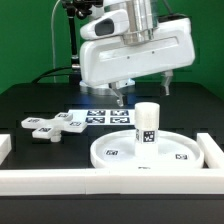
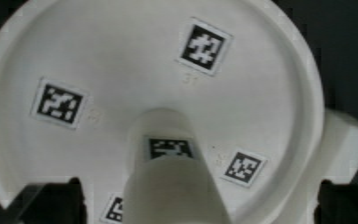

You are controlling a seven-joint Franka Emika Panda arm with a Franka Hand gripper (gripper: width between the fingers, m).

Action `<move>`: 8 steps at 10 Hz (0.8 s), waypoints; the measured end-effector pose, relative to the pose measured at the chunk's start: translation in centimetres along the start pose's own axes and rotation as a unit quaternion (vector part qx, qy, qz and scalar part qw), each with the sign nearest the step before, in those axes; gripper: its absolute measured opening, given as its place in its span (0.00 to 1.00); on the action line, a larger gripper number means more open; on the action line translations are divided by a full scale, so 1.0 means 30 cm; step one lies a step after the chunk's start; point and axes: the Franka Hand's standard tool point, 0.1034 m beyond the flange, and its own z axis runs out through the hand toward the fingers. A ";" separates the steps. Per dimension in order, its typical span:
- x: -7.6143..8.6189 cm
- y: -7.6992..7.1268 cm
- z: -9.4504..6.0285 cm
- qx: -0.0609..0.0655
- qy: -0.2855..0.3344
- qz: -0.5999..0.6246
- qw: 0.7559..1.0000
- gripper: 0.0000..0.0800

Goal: Assemble round table

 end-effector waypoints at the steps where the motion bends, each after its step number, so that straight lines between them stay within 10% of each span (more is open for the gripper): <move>1: -0.006 0.024 -0.006 -0.005 -0.002 -0.042 0.999 0.81; 8: -0.012 0.079 -0.018 0.001 -0.006 -0.072 0.997 0.81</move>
Offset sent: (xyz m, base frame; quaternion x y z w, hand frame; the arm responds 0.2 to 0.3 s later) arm 0.0000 0.0000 0.0000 0.0000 0.0000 0.0000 1.0000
